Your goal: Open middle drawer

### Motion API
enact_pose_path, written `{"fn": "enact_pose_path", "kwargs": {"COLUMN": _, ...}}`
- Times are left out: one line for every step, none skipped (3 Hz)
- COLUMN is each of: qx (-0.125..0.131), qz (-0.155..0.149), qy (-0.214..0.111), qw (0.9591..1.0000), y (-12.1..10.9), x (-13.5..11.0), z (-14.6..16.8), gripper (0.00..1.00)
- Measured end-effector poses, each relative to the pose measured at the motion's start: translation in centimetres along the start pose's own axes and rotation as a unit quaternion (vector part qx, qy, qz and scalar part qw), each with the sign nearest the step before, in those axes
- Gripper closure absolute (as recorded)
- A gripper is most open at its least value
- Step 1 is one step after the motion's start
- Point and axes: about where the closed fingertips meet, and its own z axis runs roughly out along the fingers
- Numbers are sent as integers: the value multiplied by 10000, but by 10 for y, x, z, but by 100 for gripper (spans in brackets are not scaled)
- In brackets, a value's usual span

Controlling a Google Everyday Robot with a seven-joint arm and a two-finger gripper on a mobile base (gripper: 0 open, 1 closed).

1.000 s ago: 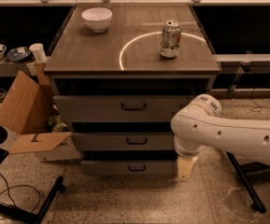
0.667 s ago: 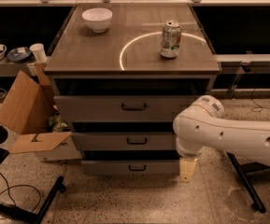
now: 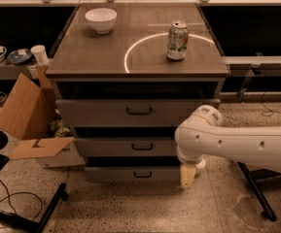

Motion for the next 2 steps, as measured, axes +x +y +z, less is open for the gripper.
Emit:
{"fn": "enact_pose_path", "kwargs": {"qx": 105, "qz": -173, "qy": -71, "qw": 9998, "y": -19, "x": -19, "z": 54, "gripper": 0}}
{"fn": "enact_pose_path", "kwargs": {"qx": 164, "qz": -259, "qy": -167, "qw": 9994, "y": -39, "x": -33, "z": 105, "gripper": 0}}
